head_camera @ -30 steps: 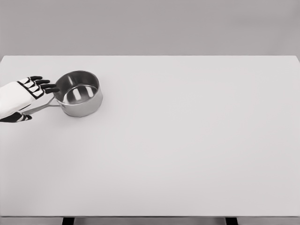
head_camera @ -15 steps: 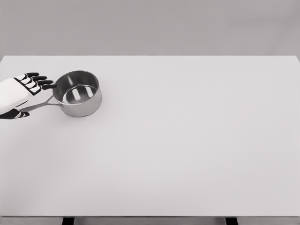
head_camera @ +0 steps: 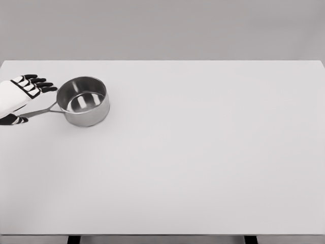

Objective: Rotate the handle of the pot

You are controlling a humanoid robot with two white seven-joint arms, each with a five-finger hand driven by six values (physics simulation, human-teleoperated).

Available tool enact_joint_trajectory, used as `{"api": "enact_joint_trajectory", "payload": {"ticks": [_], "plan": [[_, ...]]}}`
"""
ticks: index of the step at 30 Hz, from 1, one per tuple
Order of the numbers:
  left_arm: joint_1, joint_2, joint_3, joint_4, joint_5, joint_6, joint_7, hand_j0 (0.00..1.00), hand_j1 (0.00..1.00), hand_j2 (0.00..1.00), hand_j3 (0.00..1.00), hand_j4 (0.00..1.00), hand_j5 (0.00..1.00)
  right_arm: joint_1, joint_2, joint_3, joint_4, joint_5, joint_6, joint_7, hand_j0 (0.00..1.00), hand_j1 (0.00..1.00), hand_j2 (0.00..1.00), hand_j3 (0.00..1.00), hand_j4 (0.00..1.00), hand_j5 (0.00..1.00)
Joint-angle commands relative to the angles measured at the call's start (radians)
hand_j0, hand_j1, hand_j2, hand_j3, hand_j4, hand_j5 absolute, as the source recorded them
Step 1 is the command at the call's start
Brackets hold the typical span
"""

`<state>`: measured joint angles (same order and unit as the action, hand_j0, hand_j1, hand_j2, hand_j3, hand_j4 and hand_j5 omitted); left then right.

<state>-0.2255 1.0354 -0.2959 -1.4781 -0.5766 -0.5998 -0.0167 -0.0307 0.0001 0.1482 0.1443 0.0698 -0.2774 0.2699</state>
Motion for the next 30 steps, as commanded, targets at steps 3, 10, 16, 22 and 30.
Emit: {"api": "enact_joint_trajectory", "payload": {"ticks": [3, 10, 16, 22, 30], "plan": [[-0.002, -0.001, -0.002, 0.005, 0.006, 0.0, 0.001, 1.0, 1.0, 1.0, 1.0, 1.0, 1.0, -0.002, 0.0, -0.001, 0.0, 0.001, 0.0, 0.0, 1.0, 1.0, 1.0, 1.0, 1.0, 1.0], [-0.017, -0.005, -0.002, 0.036, 0.006, 0.0, 0.0, 1.0, 1.0, 1.0, 1.0, 1.0, 1.0, -0.002, 0.0, -0.001, 0.0, -0.001, 0.0, 0.0, 1.0, 1.0, 1.0, 1.0, 1.0, 1.0], [-0.018, -0.006, -0.002, 0.039, 0.006, 0.0, 0.001, 1.0, 1.0, 1.0, 1.0, 1.0, 1.0, -0.002, 0.0, -0.001, 0.0, 0.001, 0.0, 0.0, 1.0, 1.0, 1.0, 1.0, 1.0, 1.0], [-0.031, -0.008, -0.002, 0.053, 0.006, 0.0, 0.0, 1.0, 1.0, 1.0, 1.0, 1.0, 1.0, -0.002, 0.0, -0.001, 0.0, 0.001, 0.0, 0.0, 1.0, 1.0, 1.0, 1.0, 1.0, 1.0], [-0.025, 0.009, 0.0, 0.036, 0.017, -0.011, 0.001, 1.0, 1.0, 1.0, 1.0, 1.0, 1.0, -0.002, 0.0, 0.001, 0.0, -0.001, 0.0, 0.0, 1.0, 1.0, 1.0, 1.0, 1.0, 1.0]]}}
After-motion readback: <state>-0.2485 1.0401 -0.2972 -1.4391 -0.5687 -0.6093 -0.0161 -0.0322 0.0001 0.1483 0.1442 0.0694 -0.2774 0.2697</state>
